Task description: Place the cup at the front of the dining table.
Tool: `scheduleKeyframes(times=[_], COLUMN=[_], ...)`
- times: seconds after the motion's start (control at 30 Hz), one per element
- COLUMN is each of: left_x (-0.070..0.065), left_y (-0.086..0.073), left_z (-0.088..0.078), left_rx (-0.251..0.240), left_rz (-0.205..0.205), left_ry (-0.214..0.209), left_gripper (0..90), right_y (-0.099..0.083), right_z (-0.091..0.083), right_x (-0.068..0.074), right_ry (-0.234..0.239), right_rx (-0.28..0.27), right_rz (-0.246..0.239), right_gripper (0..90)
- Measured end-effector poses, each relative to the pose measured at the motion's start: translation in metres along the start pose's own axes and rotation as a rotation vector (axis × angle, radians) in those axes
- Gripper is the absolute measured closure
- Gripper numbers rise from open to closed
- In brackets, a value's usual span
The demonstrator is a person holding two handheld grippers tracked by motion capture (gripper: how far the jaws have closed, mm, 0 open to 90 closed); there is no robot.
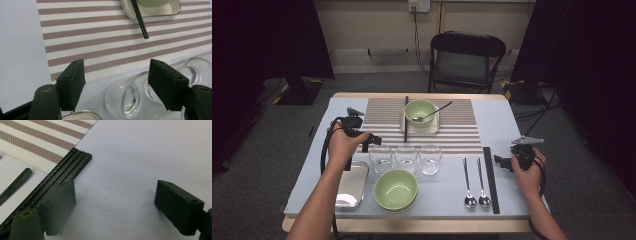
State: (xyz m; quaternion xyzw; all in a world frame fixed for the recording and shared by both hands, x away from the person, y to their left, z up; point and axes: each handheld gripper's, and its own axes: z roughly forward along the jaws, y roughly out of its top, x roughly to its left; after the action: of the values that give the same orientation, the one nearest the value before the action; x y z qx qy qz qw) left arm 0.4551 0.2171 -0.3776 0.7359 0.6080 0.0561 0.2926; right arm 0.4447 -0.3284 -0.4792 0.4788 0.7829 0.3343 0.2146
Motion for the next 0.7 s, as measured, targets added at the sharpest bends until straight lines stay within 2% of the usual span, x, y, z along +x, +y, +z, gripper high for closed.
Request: scheduleKeyframes(times=[0.3, 0.43, 0.47, 0.63, 0.7], left_x=[-0.0006, 0.0013, 0.0015, 0.0026, 0.0017], left_y=[-0.0026, -0.0045, -0.0052, -0.0070, -0.0082], left_z=[-0.0025, -0.0037, -0.0036, -0.0056, -0.0058], left_rx=[-0.003, 0.001, -0.001, -0.002, -0.001], left_rz=[-0.001, 0.007, -0.002, 0.006, -0.002], left_ry=[-0.010, -0.001, -0.012, -0.010, -0.014], left_gripper=[29.6, 29.2, 29.2, 28.9, 28.8], right_y=[0.0000, 0.0000, 0.0000, 0.0000, 0.0000], right_z=[0.0000, 0.0000, 0.0000, 0.0000, 0.0000], right_x=[0.0000, 0.0000, 0.0000, 0.0001, 0.0000], right_ry=[0.000, 0.000, 0.000, 0.000, 0.000], right_rx=[0.000, 0.000, 0.000, 0.000, 0.000], right_rz=[0.000, 0.000, 0.000, 0.001, -0.001], right_gripper=[16.2, 16.2, 16.2, 16.2, 16.2])
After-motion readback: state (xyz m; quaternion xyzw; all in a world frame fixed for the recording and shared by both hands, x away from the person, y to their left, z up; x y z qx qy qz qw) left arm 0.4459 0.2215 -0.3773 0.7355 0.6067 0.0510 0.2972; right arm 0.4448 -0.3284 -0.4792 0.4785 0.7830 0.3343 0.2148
